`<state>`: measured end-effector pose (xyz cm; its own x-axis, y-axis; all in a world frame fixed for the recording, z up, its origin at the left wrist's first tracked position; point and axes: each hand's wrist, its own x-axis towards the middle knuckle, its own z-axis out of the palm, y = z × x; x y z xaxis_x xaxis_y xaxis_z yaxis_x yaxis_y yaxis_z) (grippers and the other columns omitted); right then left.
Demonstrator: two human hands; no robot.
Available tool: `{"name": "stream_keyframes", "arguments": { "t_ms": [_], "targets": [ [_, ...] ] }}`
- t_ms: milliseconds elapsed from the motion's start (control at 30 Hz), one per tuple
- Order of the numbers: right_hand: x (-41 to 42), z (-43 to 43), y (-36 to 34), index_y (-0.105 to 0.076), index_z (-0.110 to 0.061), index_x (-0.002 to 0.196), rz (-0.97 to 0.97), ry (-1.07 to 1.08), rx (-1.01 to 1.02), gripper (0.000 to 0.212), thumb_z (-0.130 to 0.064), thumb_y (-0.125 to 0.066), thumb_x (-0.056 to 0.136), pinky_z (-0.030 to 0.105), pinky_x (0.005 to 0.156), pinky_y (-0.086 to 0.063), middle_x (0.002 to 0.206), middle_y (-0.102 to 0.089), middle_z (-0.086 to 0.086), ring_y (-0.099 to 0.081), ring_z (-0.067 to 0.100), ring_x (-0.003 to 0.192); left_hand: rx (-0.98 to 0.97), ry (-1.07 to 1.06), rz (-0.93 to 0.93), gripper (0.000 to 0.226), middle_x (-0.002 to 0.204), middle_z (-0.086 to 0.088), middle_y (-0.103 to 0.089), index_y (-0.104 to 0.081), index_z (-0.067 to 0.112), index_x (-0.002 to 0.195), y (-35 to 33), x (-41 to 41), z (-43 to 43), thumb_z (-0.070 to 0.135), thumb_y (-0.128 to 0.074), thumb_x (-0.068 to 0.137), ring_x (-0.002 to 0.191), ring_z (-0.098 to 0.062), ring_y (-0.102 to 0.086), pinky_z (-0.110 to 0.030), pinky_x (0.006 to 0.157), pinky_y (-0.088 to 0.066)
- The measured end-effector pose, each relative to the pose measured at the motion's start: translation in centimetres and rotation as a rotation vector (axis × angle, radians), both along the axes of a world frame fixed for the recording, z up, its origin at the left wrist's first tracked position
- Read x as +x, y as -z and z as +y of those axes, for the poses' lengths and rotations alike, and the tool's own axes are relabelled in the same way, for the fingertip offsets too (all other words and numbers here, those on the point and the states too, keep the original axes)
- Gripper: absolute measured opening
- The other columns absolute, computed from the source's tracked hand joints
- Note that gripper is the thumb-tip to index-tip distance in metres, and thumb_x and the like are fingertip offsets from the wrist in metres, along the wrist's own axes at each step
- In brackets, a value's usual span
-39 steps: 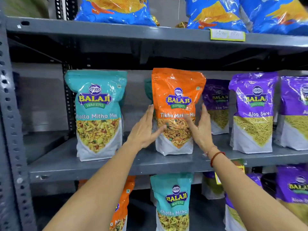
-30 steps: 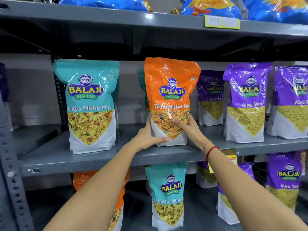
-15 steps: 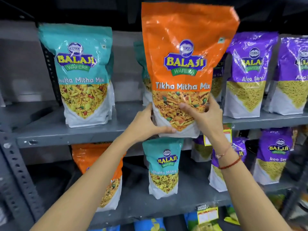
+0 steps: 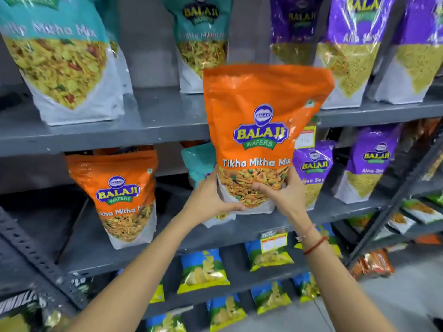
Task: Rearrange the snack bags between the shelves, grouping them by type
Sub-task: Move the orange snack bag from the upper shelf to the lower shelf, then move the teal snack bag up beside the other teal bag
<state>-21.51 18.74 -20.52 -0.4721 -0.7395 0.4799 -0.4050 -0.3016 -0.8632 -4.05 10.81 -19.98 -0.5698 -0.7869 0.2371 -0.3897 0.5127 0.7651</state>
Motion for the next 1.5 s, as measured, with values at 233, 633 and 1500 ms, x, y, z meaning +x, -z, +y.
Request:
{"name": "stream_keyframes", "arguments": {
  "t_ms": [233,633,1500],
  "targets": [
    [-4.4,-2.0,5.4,-0.045,-0.031,0.112,0.078,-0.087,0.354,0.078,-0.035,-0.09,0.048,-0.004,0.065,-0.04,0.098,-0.058,-0.021,-0.053,-0.018,0.086,0.105,-0.123,-0.052,0.094,0.104,-0.004,-0.067,-0.048,0.015,0.12,8.2,-4.5,-1.8,0.045,-0.091,0.043,0.1,-0.021,-0.062,-0.037,0.08,-0.053],
    [-9.6,-5.0,10.9,-0.049,-0.018,0.109,0.085,-0.087,0.561,0.07,-0.014,-0.092,0.054,0.029,0.091,-0.051,0.102,-0.063,-0.002,-0.06,0.014,0.095,0.196,-0.221,-0.014,0.064,0.107,-0.015,-0.07,-0.056,0.005,0.114,14.0,-10.3,-2.4,0.019,-0.087,0.06,0.099,-0.03,-0.065,-0.025,0.07,-0.043],
    [7.9,-10.9,16.7,-0.03,0.0,0.141,-0.153,0.049,0.424,0.076,-0.012,-0.066,0.074,0.042,0.117,-0.029,0.148,-0.039,0.018,-0.035,0.031,0.139,0.339,-0.342,-0.02,0.1,0.147,-0.011,-0.04,-0.028,0.01,0.142,15.9,1.6,-10.1,0.023,-0.086,0.062,0.134,-0.027,-0.039,-0.038,0.104,-0.037]
  ]
}}
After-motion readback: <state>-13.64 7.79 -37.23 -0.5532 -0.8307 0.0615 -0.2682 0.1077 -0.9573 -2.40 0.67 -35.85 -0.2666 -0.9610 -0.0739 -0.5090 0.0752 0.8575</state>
